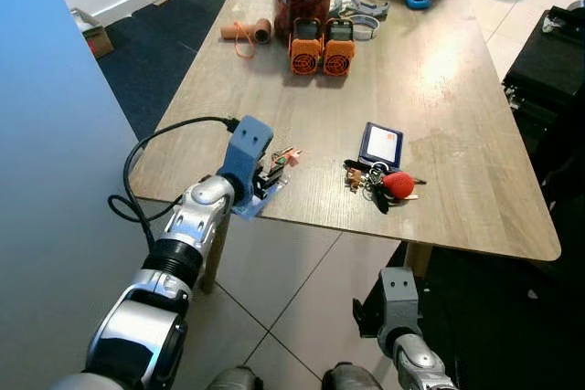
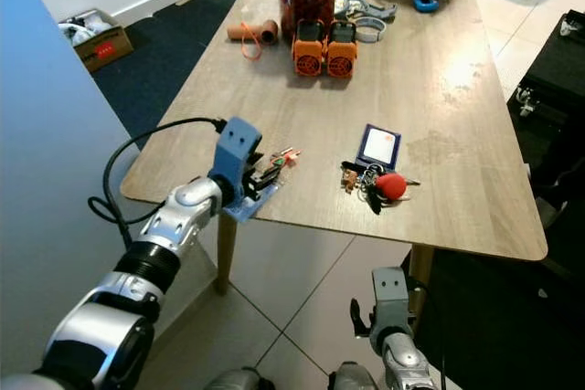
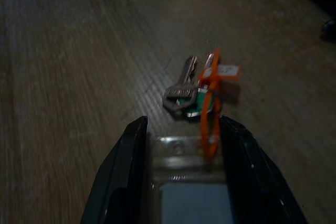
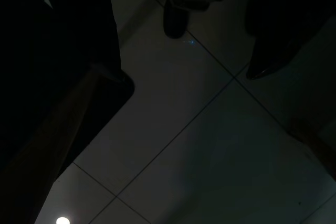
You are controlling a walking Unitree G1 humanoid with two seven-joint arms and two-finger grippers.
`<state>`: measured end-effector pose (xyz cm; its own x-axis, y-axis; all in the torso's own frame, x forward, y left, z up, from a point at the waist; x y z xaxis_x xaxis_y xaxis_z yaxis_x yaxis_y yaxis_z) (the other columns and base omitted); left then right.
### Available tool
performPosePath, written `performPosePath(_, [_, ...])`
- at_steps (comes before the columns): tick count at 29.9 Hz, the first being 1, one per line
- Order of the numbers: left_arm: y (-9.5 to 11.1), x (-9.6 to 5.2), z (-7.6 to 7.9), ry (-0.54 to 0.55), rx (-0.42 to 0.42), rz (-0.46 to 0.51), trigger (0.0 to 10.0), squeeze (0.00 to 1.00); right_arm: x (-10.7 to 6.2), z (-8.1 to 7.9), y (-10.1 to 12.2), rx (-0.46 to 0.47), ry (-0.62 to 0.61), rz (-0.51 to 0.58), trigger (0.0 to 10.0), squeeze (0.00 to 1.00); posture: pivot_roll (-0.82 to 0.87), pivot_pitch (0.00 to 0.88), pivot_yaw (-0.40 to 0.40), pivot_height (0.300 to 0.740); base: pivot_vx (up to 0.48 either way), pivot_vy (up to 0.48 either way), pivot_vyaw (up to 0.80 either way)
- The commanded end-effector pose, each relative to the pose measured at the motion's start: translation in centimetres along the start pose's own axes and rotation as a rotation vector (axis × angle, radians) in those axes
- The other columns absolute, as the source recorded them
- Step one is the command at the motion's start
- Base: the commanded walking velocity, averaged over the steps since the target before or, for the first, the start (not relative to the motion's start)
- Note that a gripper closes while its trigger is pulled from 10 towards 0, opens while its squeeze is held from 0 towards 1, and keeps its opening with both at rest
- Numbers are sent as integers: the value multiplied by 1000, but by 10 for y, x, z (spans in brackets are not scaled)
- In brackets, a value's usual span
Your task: Hang keys on a hook
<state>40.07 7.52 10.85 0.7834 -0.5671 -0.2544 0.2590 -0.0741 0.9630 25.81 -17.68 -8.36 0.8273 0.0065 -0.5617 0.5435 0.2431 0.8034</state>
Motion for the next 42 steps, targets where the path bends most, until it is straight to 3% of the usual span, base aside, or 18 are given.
performPosePath(1, [-9,-5,-5,-11,3,-23,10000,0,-3,-2,-8,0,8,-25,10000,0,47,161,8,740,0,0,0])
performPosePath(8, [-14,-12,-6,-76,-1,-16,10000,0,-6,3,-11,15,-13,-14,10000,0,42,115,20,740,0,0,0])
performPosePath(15, [-13,-13,0,-135,-34,-6,9765,0,-9,3,-18,33,-19,-28,10000,0,45,153,22,740,0,0,0])
performPosePath(18, [-19,-14,-3,-134,13,-30,9216,0,-10,1,-19,16,-10,-31,10000,0,36,154,25,740,0,0,0])
performPosePath(22, [-19,-15,-4,-136,14,-30,9059,0,-10,3,-19,27,-19,-29,10000,0,40,143,21,740,0,0,0])
performPosePath(26, [-19,-15,-8,-122,21,-27,7686,0,-10,4,-19,22,-17,-32,10000,0,41,140,16,740,0,0,0])
performPosePath(28, [-18,-15,-8,-121,24,-26,7490,0,-9,4,-18,26,-19,-28,10000,0,42,131,15,740,0,0,0])
performPosePath(29, [-19,-15,-10,-118,32,-32,4588,0,-8,3,-16,9,-8,-27,10000,0,41,151,14,740,0,0,0])
performPosePath(30, [-19,-15,-10,-118,32,-32,4588,0,-8,3,-16,9,-8,-27,10000,0,41,151,14,740,0,0,0])
performPosePath(31, [-20,-16,-11,-114,36,-35,2510,0,-8,4,-15,11,-9,-24,10000,0,37,156,12,740,0,0,0])
performPosePath(33, [-20,-17,-13,-111,39,-37,0,0,-7,5,-14,15,-13,-20,10000,0,41,143,14,740,0,0,0])
performPosePath(36, [-20,-17,-14,-108,42,-37,0,0,-7,6,-14,15,-16,-19,10000,0,41,134,16,740,0,0,0])
performPosePath(37, [-21,-18,-15,-107,48,-37,667,0,-8,8,-15,13,-20,-22,10000,0,42,133,18,740,0,0,0])
performPosePath(39, [-21,-18,-15,-107,48,-37,667,0,-8,8,-15,13,-20,-22,10000,0,42,133,18,740,0,0,0])
performPosePath(40, [-21,-19,-16,-103,52,-37,9882,0,-9,8,-17,13,-21,-26,10000,0,45,120,19,740,0,0,0])
performPosePath(42, [-21,-19,-16,-103,52,-37,9882,0,-9,8,-17,13,-21,-26,10000,0,45,120,19,740,0,0,0])
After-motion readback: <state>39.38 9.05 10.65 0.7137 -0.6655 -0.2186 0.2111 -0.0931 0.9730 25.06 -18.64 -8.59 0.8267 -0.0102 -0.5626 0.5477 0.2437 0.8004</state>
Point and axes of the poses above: a point about 5 cm out from each wrist's last joint towards the gripper, its own x axis pointing out of the wrist towards the gripper, its own y axis along the axis of the wrist's last joint, z = x × y, the point moved 5 cm from there along x, pointing out of the wrist towards the gripper, and after that the axes turned 12 degrees about -x, right-handed, at the moved point
